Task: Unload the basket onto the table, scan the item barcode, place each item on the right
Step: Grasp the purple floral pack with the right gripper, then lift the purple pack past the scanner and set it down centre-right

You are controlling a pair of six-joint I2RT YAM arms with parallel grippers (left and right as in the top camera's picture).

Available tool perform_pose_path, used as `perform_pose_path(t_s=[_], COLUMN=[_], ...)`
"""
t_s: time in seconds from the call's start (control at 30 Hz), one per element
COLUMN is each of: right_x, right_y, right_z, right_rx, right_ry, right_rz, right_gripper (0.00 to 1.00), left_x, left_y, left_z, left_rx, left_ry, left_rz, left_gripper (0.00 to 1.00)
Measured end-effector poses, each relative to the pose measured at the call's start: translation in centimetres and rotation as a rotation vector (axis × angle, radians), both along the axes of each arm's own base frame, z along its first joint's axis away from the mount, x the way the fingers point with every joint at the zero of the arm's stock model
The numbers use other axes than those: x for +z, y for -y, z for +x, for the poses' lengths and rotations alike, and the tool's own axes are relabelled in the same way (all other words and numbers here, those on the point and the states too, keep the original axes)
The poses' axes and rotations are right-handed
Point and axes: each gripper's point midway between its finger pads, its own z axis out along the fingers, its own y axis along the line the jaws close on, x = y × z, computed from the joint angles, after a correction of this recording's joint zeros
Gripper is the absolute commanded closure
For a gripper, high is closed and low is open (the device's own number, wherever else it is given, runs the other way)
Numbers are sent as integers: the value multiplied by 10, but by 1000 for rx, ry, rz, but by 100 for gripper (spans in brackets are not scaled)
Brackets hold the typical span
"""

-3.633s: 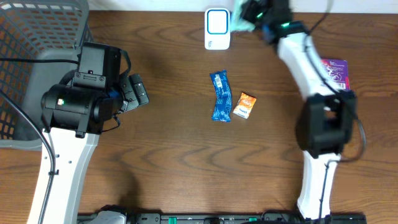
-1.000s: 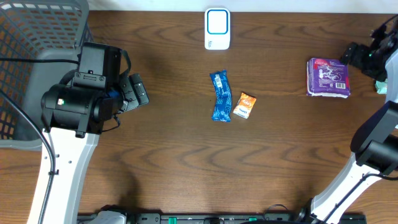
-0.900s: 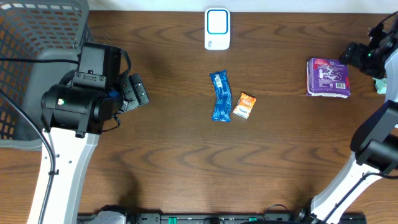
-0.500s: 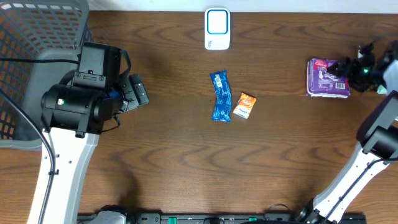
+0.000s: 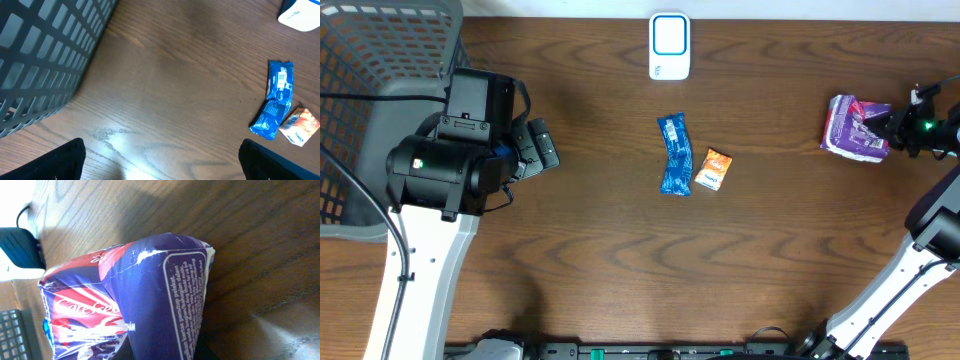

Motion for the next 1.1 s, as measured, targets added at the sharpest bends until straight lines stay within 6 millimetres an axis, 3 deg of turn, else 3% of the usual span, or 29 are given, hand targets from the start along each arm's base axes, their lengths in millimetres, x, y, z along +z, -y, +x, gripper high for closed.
perform_pose_path(t_s=[0.13, 0.27, 0.4, 0.47, 0.53, 0.6, 0.73, 0.97, 1.1], right_x=[27, 94, 169, 194, 207, 207, 181, 88, 54], right_y=[-3, -10, -34, -47, -59, -68, -77, -95, -118], right_z=[4, 11, 12, 12, 13, 14, 20, 26, 26], right_rx=[9, -20, -95, -139, -175, -202, -212, -34, 59], right_ry=[7, 31, 57, 61, 43, 0, -122, -340, -359], right_rz=[-116, -370, -682, -828, -976, -1123, -1397, -1664, -1687], right_gripper=[93, 93, 94, 92, 92, 92, 91, 81, 43], left_x=[0, 0, 0, 0, 0, 0, 0, 0, 0], left_y=[0, 0, 0, 0, 0, 0, 0, 0, 0], left_z=[0, 0, 0, 0, 0, 0, 0, 0, 0], left_rx=[0, 0, 0, 0, 0, 0, 0, 0, 0], left_ry=[0, 0, 0, 0, 0, 0, 0, 0, 0], left_rz=[0, 0, 0, 0, 0, 0, 0, 0, 0], left_gripper=[2, 2, 2, 2, 2, 2, 2, 2, 2])
